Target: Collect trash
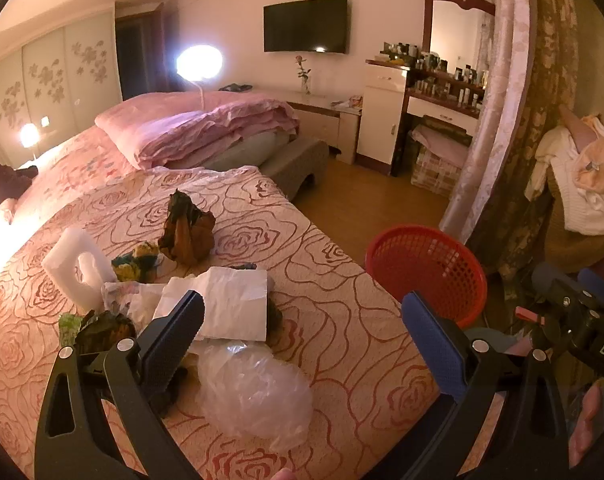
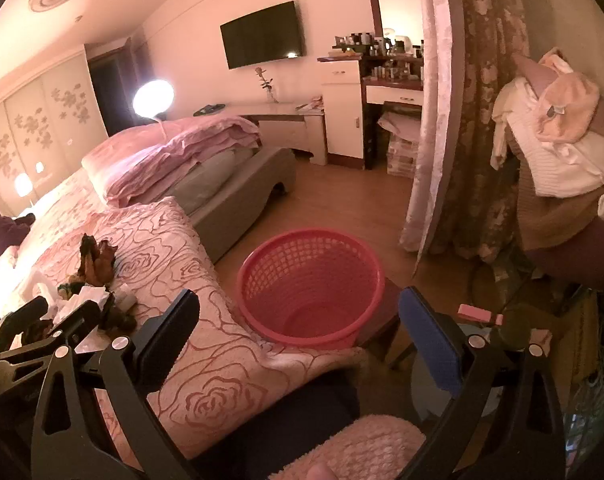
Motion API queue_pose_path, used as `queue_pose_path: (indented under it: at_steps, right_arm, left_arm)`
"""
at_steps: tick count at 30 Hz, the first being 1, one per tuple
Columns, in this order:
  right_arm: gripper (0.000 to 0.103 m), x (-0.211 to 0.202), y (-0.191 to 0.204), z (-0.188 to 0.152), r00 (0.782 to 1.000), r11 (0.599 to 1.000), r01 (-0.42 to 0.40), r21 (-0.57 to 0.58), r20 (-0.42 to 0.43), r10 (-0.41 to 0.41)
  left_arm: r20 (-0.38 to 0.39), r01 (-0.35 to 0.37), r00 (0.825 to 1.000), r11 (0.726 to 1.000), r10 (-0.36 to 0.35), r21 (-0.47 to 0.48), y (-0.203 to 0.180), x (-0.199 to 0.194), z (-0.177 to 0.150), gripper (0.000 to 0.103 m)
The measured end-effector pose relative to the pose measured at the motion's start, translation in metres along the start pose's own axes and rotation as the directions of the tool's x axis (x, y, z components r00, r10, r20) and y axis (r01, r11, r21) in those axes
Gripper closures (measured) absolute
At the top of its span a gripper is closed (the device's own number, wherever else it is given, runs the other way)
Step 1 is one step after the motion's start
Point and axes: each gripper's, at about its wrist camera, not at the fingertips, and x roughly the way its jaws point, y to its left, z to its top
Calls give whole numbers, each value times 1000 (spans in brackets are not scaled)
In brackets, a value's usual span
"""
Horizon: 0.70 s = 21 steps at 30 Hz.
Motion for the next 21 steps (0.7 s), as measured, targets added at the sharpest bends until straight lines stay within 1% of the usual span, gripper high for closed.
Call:
queue_pose_path:
  at_steps: [4,15,18,21]
  right_arm:
    - [7,0,2,-1,1000,1000,-2,-3,-3,2]
    - [7,8,9,-3,1000,1000,-14,-27,-27,14]
    - [7,14,16,-6,998,998,-36,-49,-49,33]
    - [7,21,25,-11,994,995,-73,-68,-80,67]
  left_arm:
    - [-4,-1,1000,1000,1,-4,0,1,-2,7]
    - [-27,-5,1000,999,5,-34,15,5,-5,7]
    - [-20,-12,1000,998,11,-67,35,1,0,7]
    - [-8,-36,999,991,35,-125,65,-4,6,7]
